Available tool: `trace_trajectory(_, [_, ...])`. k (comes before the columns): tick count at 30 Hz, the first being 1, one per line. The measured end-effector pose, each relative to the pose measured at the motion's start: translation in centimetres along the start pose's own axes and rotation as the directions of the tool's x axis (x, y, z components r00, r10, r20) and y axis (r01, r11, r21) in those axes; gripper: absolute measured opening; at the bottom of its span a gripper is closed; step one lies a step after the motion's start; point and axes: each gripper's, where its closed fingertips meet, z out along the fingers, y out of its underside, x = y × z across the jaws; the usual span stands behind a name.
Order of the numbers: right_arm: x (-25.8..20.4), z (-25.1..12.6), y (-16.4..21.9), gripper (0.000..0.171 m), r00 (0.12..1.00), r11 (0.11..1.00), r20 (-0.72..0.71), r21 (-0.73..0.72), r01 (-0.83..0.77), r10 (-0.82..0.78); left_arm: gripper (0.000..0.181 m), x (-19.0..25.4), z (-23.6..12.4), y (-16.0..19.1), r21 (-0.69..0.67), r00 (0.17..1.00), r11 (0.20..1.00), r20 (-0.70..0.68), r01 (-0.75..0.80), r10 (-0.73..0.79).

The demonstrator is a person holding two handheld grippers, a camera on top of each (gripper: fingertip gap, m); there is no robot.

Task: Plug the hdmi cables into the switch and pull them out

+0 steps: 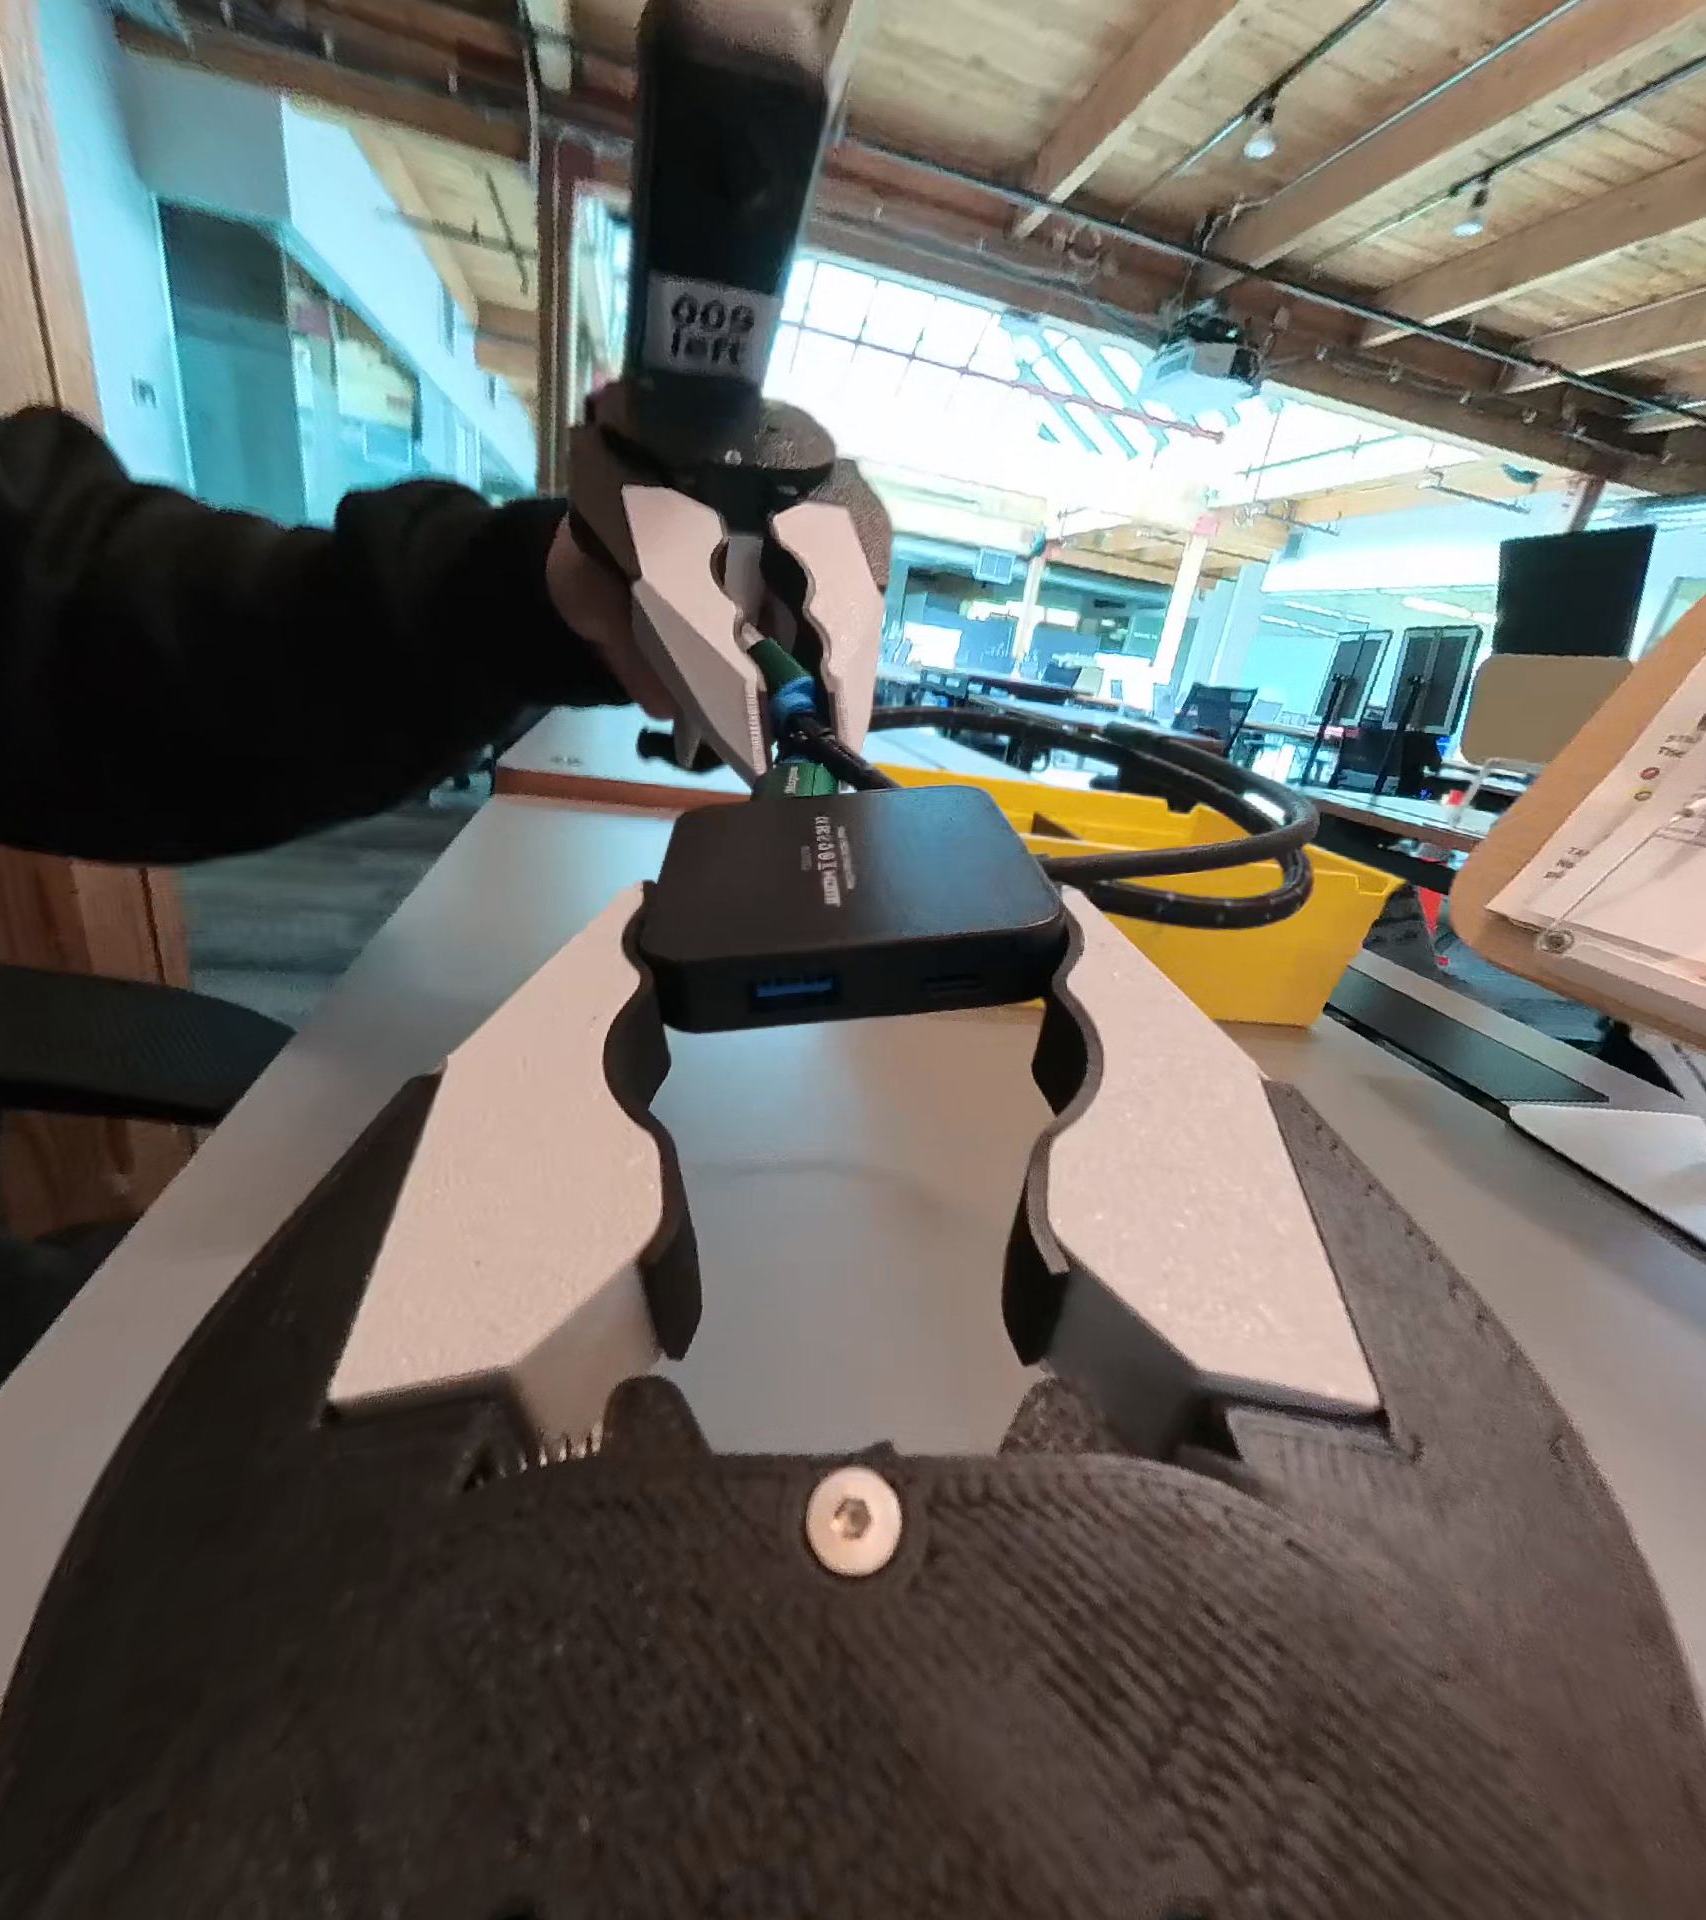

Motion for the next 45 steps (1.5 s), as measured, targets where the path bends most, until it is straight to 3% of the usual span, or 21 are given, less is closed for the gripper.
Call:
trace_trajectory(6, [0.5, -0.1, -1.3, 0.071, 0.998, 0.996, -0.027, 0.067, -0.055, 0.057, 0.012, -0.3, -0.5, -2.0, 0.14, 1.0, 0.99, 0.005, 0.003, -0.003])
trace_trajectory(11, [0.6, 0.0, -1.1, 0.071, 0.998, 0.998, -0.048, 0.046, -0.042, 0.044, 0.011, -0.5, -0.5, -1.9, 0.098, 0.999, 0.995, 0.009, 0.031, -0.032])
trace_trajectory(17, [1.5, -0.5, -2.1, 0.071, 0.991, 0.991, -0.102, 0.109, -0.077, 0.088, 0.01, -0.9, -0.5, -3.5, 0.118, 0.992, 0.993, 0.124, -0.021, 0.006])
trace_trajectory(23, [0.6, -0.5, -2.5, 0.071, 0.988, 0.979, -0.027, 0.143, -0.148, 0.153, 0.01, 0.2, -0.7, -4.0, 0.118, 0.998, 0.992, 0.056, 0.033, -0.04])
trace_trajectory(26, [0.6, -1.0, -3.7, 0.071, 0.994, 0.978, -0.041, 0.187, -0.094, 0.104, 0.01, 0.5, -0.8, -4.8, 0.146, 0.998, 0.989, 0.051, 0.039, -0.047])
trace_trajectory(32, [1.9, -1.9, -5.3, 0.071, 0.984, 0.974, -0.176, 0.225, 0.027, 0.013, 0.018, -1.0, -1.0, -7.3, 0.165, 0.958, 0.979, 0.28, -0.117, 0.067])
trace_trajectory(34, [2.9, -2.4, -5.7, 0.071, 0.97, 0.976, -0.243, 0.203, 0.076, -0.025, 0.056, -1.0, -1.5, -9.0, 0.229, 0.948, 0.965, 0.314, -0.129, 0.052])
trace_trajectory(37, [5.0, -4.1, -7.1, 0.071, 0.934, 0.974, -0.343, 0.157, 0.162, -0.101, 0.071, -1.2, -2.5, -10.6, 0.325, 0.942, 0.939, 0.335, -0.113, -0.003])
trace_trajectory(42, [12.2, -11.1, -10.8, 0.071, 0.748, 0.936, -0.585, -0.051, 0.35, -0.312, 0.073, -2.8, -0.3, -7.1, 0.284, 0.945, 0.959, 0.314, -0.006, -0.087])
trace_trajectory(45, [18.0, -16.0, -11.2, 0.071, 0.617, 0.884, -0.634, -0.3, 0.359, -0.466, 0.073, -3.2, 2.6, -4.4, 0.245, 0.956, 0.966, 0.253, 0.084, -0.147])
